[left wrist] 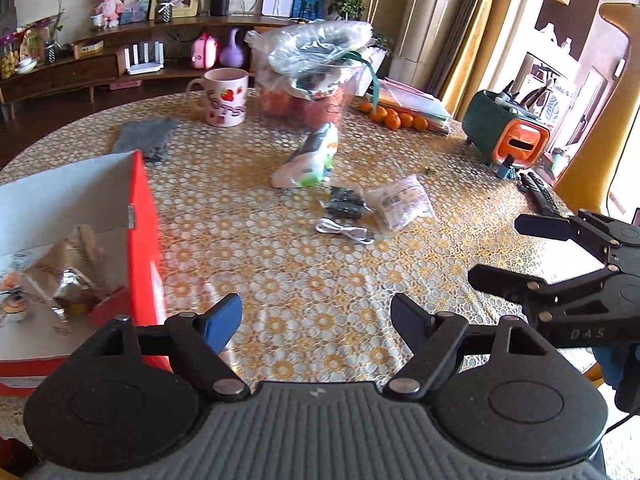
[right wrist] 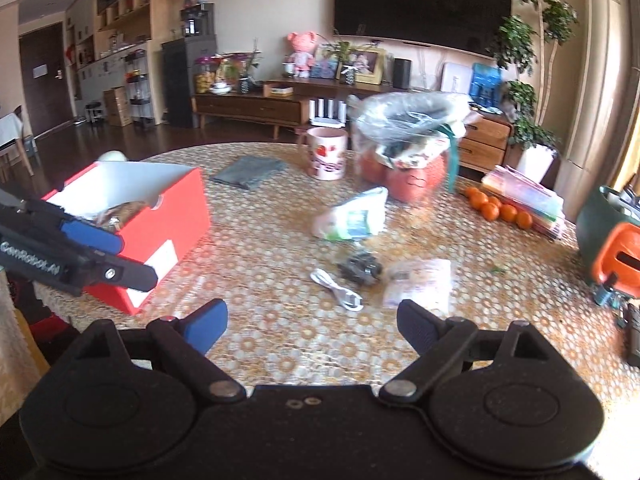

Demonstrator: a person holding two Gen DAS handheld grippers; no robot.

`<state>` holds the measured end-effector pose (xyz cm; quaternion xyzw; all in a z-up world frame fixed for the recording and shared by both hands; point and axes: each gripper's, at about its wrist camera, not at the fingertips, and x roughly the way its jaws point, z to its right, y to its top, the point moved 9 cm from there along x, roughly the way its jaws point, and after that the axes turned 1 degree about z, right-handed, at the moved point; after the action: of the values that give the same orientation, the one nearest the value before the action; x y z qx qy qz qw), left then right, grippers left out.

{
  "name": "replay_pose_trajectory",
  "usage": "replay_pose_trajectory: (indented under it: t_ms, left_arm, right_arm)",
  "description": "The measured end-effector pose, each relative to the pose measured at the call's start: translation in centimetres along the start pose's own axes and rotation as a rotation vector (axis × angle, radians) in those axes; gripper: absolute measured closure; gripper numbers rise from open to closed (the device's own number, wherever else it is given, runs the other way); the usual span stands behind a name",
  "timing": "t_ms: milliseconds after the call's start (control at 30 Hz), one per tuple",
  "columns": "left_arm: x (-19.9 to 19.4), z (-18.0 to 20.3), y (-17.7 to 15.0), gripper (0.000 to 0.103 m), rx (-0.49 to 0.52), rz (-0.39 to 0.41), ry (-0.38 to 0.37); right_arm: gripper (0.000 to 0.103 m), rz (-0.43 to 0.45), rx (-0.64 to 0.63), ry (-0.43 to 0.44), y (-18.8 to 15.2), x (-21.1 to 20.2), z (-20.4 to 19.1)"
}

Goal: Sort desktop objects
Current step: 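Withdraw both tools from the box toward the cable and bread bag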

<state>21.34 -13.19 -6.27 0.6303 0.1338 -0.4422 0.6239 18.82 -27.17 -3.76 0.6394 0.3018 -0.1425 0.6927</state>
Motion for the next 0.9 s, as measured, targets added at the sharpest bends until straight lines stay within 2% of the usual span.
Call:
replay_pose_trajectory:
  t_ms: [267, 433, 500, 533, 900]
  left_arm:
    - [4.3, 2.5, 0.3, 0.018, 0.021, -0.031, -0.048]
    - [6.9, 3.0, 1.0, 0.014, 0.035, -0.014, -0.056]
    - [8.2, 3.1, 1.3, 0.007, 0.049, -0.010, -0.050]
    - [8.7, 3.1, 1.5, 0.000, 0.056, -0.007, -0.044]
    - [15.9, 3.6, 3.0, 0.000, 0.098, -0.025, -0.015]
  right_arm:
    - [0.011, -0.033, 0.046, -0.091, -0.8, 2.3, 5.2]
    - [0.011, -0.062, 0.073, -0.128, -1.0, 4.6, 7.8]
    - [0.011, -0.072, 0.077, -0.131, -1.0, 5.5, 8.5]
    - [0.011, -0.075, 0.076, -0.134, -1.0, 6.0, 8.7]
    - [0.011, -0.150, 0.094, -0.149, -0.7, 12.5, 10.9]
